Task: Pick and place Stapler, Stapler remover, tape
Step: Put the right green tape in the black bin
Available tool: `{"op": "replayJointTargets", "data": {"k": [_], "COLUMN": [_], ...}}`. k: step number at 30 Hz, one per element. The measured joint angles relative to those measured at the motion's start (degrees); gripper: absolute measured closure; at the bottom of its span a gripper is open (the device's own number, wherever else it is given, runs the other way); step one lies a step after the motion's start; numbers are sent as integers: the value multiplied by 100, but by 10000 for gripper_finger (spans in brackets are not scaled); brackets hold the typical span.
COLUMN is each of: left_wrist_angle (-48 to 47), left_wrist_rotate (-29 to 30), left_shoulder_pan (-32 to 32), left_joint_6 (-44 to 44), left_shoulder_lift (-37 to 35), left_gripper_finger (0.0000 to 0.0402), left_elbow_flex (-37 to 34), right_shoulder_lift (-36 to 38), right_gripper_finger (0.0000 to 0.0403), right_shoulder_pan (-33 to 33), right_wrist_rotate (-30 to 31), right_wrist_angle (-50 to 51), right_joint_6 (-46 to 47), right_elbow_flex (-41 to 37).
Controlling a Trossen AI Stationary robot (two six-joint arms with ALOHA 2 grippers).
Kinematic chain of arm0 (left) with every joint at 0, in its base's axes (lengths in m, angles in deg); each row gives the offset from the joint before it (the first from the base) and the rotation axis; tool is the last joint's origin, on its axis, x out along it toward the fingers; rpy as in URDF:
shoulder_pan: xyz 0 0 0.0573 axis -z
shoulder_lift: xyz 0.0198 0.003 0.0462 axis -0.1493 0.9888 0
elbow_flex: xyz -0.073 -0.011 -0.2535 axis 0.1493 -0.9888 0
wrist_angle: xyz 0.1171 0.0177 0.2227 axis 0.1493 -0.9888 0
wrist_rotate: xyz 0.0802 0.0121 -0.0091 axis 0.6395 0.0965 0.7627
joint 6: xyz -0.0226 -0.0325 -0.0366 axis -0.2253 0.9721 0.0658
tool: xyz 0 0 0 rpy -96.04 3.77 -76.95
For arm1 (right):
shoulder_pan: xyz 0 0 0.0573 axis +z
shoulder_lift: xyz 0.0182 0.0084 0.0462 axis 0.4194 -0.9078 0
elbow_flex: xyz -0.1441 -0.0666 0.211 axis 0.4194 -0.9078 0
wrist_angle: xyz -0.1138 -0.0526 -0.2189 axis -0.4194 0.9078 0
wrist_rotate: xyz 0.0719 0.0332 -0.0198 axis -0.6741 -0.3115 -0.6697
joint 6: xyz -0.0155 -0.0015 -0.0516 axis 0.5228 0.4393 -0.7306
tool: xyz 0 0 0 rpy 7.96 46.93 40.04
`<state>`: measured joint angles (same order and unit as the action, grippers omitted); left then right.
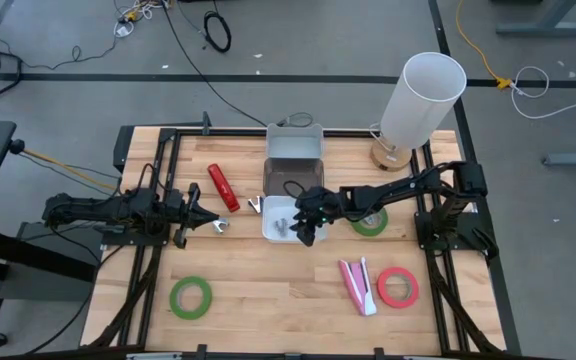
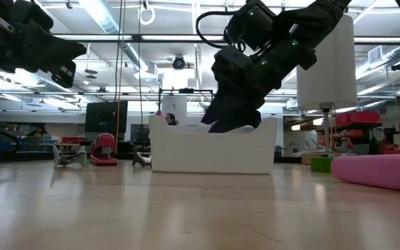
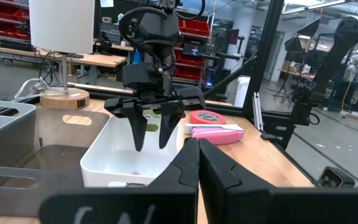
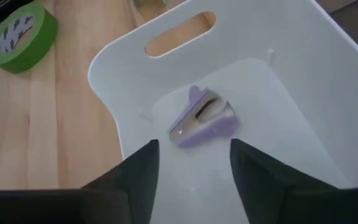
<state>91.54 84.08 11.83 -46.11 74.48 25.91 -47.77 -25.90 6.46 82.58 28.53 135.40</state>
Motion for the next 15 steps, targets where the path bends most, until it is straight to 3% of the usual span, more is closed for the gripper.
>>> {"op": "replayJointTargets", "data": {"k": [5,15], "left_wrist_angle": [-2,-9], "left_wrist_rotate": [0,0], "left_shoulder_pan": [-1,0], "left_joint_6": [2,0], "left_shoulder_lift": [0,-2], "left_gripper_finger": [399,399], "left_elbow_flex": [0,0], "right_shoulder_lift": [134,921], "right_gripper_finger": [190,211], "right_shoulder_pan": [-2,-2], "right_wrist_rotate": [0,190], "right_wrist_angle": [23,666], "right_joint_6": [2,-42], "right_elbow_flex": [0,-2]}}
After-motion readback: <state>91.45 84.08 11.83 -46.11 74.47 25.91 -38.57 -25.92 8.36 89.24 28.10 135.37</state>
